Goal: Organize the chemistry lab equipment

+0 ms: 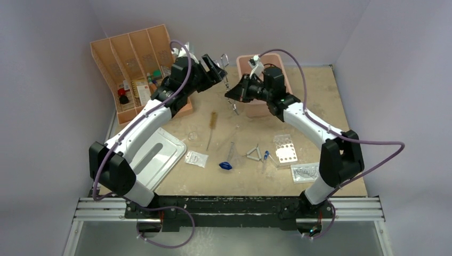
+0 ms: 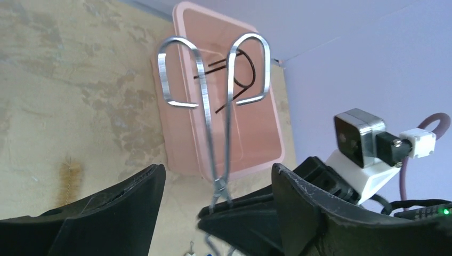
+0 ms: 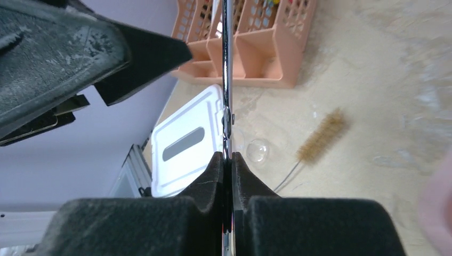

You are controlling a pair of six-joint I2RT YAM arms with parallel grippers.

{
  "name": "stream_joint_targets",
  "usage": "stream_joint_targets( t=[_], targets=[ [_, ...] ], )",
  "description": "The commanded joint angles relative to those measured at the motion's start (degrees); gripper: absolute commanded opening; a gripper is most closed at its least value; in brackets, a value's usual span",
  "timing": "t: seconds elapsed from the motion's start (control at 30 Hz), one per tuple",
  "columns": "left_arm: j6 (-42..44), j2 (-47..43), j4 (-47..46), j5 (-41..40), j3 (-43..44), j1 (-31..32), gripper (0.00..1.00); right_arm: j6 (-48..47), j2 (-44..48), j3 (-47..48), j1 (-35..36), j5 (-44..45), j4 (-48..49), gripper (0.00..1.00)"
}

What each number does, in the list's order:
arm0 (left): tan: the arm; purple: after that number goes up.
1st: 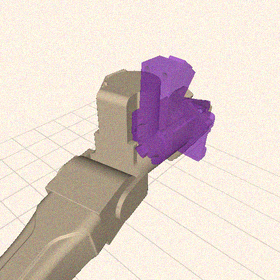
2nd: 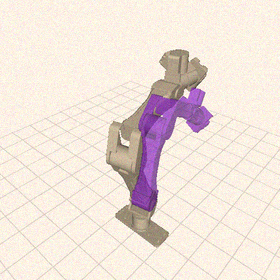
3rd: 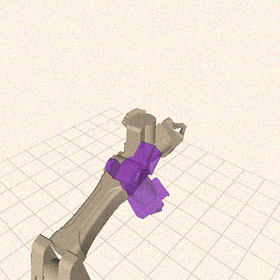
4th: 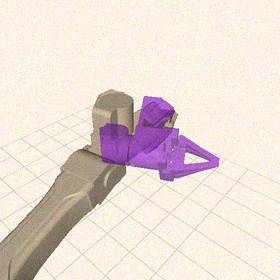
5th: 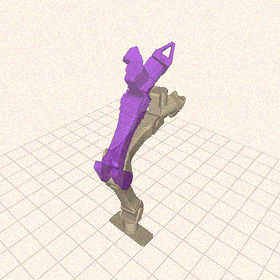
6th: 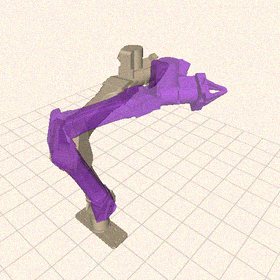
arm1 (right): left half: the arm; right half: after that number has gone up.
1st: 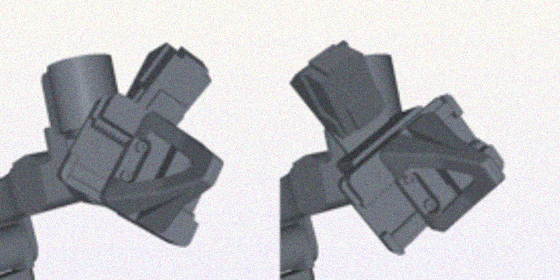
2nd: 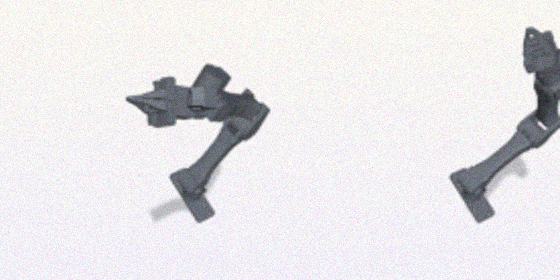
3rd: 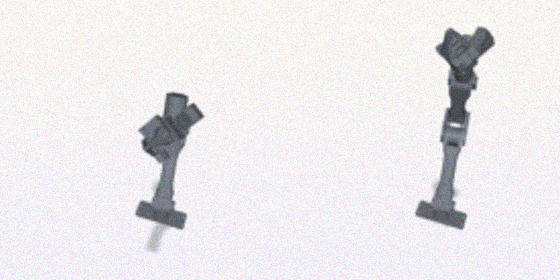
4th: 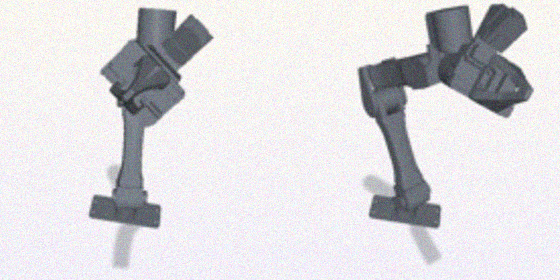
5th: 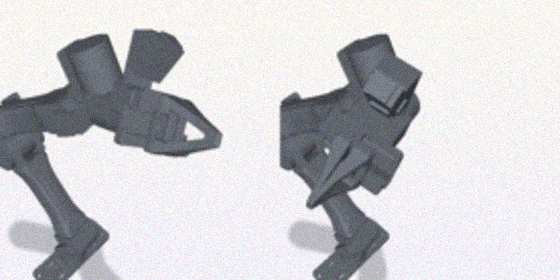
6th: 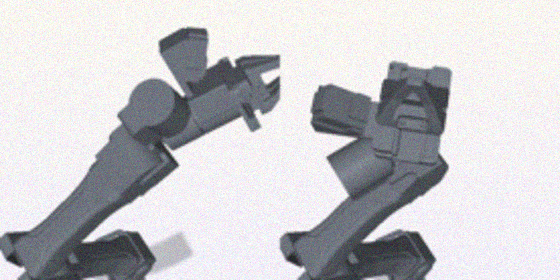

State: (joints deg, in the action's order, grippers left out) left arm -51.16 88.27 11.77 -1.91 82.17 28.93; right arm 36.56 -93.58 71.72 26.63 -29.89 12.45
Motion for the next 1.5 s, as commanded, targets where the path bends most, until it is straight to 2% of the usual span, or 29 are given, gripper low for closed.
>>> stream_joint_targets(
  t=[0.0,0.17,0.23,0.43,0.53,0.9,1.17,1.47],
  targets=[
    [6.59,-2.94,-0.35,-0.64,3.44,-1.7,0.72,-5.4,5.42,5.35,-5.51,3.67,-3.12,0.0],
    [10.77,-3.79,1.64,-4.71,3.48,-1.95,0.72,-9.42,4.46,8.2,-11.47,7.65,-10.39,0.0],
    [11.63,-3.81,2.43,-5.74,3.3,-1.95,0.72,-12.06,3.21,10.04,-12.41,10.63,-14.87,0.0],
    [11.64,-3.06,2.51,-6.73,1.96,-1.95,0.72,-17.63,-2.55,13.66,-12.92,14.43,-20.53,0.0],
    [11.24,-2.01,2.64,-6.44,1.94,-1.95,0.71,-18.46,-6.15,15.41,-12.88,14.97,-20.9,0.0],
    [10.46,0.92,3.97,-6.1,3.47,-1.95,0.69,-25.23,-20.2,26.88,-11.98,28.17,-26.32,0.0],
    [10.19,1.93,4.73,-6.44,3.5,-1.95,0.69,-26.28,-24.99,30.82,-11.06,34.34,-25.05,0.0],
    [10.29,3.75,5.19,-5.73,4.59,-1.95,0.68,-29.94,-29.5,32.1,-9.26,37.14,-22.69,0.0]
  ],
)
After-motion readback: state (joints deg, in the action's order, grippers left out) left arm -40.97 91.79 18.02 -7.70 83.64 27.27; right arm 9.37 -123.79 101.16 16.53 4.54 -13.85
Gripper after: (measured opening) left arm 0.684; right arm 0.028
